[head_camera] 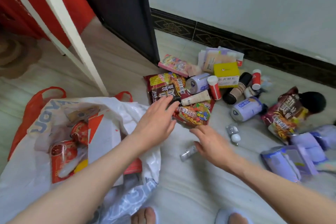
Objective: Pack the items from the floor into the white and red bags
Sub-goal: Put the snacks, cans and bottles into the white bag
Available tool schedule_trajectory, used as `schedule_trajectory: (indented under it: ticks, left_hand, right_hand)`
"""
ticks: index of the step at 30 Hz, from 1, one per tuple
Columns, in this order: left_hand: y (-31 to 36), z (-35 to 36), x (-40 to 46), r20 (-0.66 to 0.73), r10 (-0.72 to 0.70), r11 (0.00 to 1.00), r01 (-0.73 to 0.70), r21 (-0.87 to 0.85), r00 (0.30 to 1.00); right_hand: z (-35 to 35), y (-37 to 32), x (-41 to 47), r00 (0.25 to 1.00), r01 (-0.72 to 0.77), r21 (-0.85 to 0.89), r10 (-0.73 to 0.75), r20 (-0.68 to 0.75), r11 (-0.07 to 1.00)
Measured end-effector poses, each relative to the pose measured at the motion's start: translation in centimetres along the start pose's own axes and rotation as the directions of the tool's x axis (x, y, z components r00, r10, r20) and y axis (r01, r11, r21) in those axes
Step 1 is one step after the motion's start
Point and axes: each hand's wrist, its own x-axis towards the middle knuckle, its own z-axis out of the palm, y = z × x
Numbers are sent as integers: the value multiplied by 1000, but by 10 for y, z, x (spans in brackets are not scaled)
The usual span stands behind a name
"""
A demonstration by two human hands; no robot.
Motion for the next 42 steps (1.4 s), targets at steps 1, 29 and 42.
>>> schedule_trajectory:
  ticks: [1,29,42]
  left_hand:
    - [-2,11,17,70,-29,999,26,45,997]
    - [-30,-74,-58,-358,-606,733,325,-598,710]
    - [-125,-38,-198,10,-937,295,809,-509,348]
  right_hand:
    - [10,8,2,999,2,-2,-2,38,1000]
    - [-37,-81,18,882,314,388,-115,-458,867]
    - [15,-250,57,987,163,404,-155,-52,900]
